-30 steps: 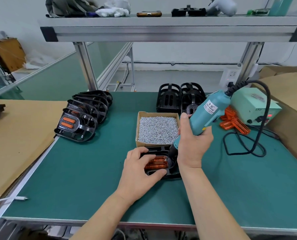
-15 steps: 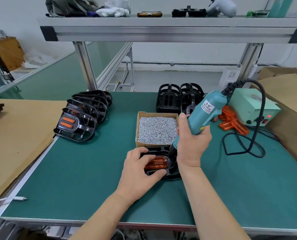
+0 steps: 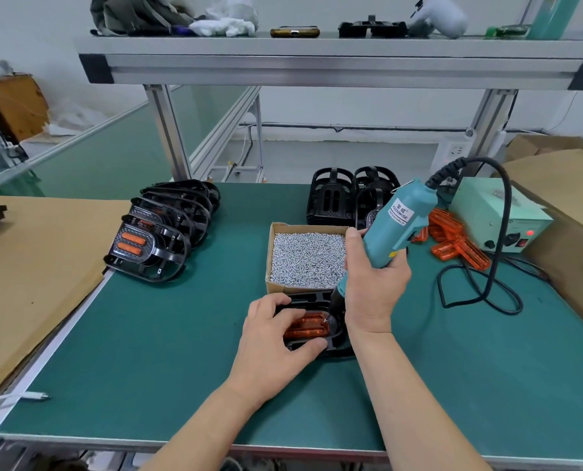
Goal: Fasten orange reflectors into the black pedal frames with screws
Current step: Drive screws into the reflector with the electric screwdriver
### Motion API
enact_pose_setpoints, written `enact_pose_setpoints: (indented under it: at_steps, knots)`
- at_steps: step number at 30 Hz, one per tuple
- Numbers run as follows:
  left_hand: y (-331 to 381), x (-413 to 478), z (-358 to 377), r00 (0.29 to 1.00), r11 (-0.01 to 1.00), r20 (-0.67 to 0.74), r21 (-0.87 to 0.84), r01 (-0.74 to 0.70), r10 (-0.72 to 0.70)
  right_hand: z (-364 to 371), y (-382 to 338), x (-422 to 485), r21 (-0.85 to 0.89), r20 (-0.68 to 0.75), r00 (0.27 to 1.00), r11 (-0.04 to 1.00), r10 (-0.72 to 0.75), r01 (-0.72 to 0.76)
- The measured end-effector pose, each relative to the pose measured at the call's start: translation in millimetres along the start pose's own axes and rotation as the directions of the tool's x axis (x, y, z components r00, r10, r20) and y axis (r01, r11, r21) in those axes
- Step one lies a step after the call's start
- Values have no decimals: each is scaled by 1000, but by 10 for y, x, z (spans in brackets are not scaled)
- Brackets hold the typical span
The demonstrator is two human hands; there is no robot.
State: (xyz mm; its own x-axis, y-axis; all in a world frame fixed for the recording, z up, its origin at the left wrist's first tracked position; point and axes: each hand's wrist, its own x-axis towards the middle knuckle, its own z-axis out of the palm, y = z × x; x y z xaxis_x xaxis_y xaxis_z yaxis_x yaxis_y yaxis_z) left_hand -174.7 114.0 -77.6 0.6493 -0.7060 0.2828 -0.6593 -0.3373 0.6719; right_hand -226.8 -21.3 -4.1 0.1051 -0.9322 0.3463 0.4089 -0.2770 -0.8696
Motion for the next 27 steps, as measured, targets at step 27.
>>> enact_pose_setpoints:
  at_steps: [27]
  knots:
    - [-28, 15, 7, 999, 999, -30, -10, -31, 30, -85, -79, -31, 33, 251, 968, 999, 9, -17]
